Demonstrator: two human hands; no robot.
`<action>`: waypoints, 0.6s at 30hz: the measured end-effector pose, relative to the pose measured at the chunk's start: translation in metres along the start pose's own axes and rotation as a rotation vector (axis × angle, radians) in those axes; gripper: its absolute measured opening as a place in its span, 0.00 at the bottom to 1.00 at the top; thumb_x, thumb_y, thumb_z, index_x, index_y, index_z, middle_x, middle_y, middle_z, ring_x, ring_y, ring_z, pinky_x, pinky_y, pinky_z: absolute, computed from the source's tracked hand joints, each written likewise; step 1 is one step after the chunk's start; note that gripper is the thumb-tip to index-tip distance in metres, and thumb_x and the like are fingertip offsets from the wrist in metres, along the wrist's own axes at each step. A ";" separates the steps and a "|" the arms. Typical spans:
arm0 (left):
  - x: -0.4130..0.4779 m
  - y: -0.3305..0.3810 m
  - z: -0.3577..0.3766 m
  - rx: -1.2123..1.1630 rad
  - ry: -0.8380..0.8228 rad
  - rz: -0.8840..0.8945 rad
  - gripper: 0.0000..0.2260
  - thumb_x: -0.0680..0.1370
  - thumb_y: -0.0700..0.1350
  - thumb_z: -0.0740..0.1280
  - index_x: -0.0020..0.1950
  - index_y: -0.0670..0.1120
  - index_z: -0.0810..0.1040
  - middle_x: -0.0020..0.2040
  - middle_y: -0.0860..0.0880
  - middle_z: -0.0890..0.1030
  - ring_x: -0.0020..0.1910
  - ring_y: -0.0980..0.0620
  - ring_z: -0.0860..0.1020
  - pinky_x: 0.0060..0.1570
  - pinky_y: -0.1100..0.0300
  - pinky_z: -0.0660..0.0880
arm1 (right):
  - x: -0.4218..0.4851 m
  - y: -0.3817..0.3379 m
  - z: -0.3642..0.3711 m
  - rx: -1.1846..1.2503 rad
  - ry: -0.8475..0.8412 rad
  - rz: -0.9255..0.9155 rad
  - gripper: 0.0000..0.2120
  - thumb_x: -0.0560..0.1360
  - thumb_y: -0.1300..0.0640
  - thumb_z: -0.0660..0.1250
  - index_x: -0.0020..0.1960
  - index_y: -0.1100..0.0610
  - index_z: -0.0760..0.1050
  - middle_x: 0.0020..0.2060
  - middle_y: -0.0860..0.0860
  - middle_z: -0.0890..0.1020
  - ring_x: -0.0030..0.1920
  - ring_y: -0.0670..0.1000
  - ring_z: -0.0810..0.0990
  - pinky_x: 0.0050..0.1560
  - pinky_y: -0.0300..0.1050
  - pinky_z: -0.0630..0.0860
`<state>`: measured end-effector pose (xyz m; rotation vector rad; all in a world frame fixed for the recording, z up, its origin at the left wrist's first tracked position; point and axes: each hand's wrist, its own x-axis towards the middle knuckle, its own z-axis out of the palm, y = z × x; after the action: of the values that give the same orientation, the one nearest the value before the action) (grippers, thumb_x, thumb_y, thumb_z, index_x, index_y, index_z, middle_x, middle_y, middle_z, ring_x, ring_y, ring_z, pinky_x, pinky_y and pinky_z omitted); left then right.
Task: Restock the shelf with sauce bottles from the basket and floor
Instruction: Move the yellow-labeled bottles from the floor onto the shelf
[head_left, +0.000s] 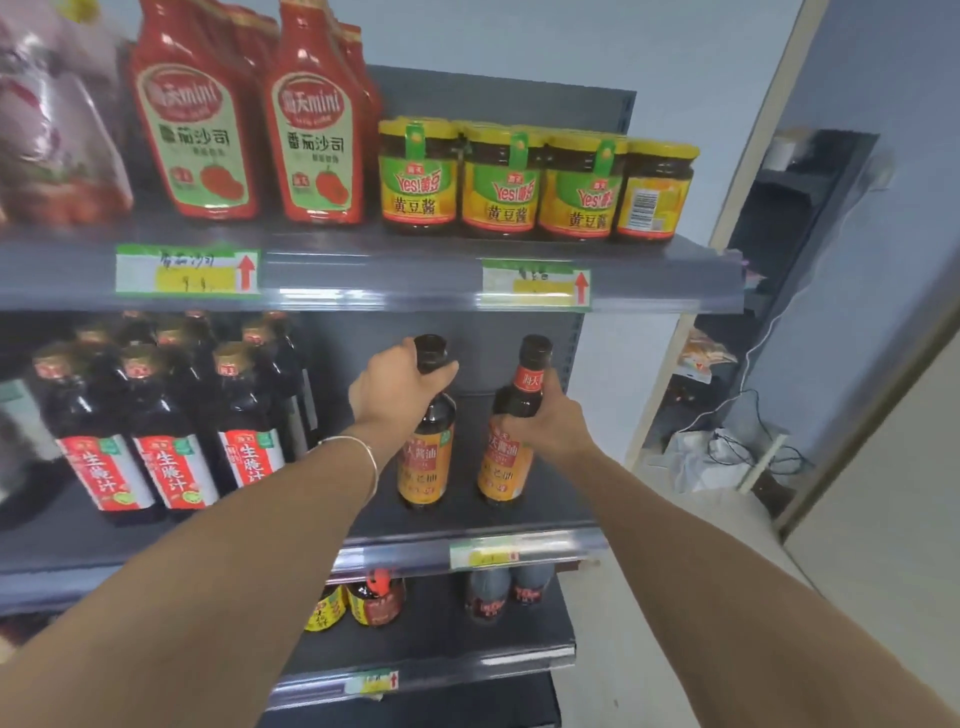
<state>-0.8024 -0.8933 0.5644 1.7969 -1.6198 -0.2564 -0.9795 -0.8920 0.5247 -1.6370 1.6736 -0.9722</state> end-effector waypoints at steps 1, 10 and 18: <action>0.008 0.001 0.005 0.005 0.007 -0.024 0.20 0.73 0.61 0.65 0.55 0.46 0.75 0.50 0.44 0.82 0.51 0.42 0.80 0.46 0.54 0.75 | 0.014 0.003 0.002 -0.011 -0.019 -0.003 0.24 0.66 0.55 0.74 0.57 0.50 0.66 0.48 0.50 0.80 0.51 0.54 0.80 0.54 0.51 0.78; 0.063 -0.004 0.041 0.025 0.020 -0.219 0.22 0.73 0.61 0.65 0.33 0.42 0.68 0.41 0.43 0.78 0.46 0.40 0.80 0.41 0.55 0.72 | 0.099 0.018 0.021 -0.058 -0.149 0.012 0.24 0.67 0.56 0.74 0.59 0.52 0.66 0.47 0.48 0.78 0.51 0.53 0.78 0.50 0.46 0.76; 0.078 -0.012 0.054 -0.020 0.023 -0.290 0.19 0.74 0.61 0.63 0.41 0.43 0.73 0.46 0.41 0.78 0.50 0.39 0.78 0.48 0.53 0.72 | 0.119 0.020 0.030 -0.039 -0.222 0.034 0.28 0.67 0.55 0.74 0.62 0.50 0.66 0.55 0.52 0.81 0.57 0.56 0.79 0.56 0.49 0.77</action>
<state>-0.8086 -0.9859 0.5403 2.0103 -1.3328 -0.3802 -0.9731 -1.0135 0.4999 -1.6699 1.5726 -0.7172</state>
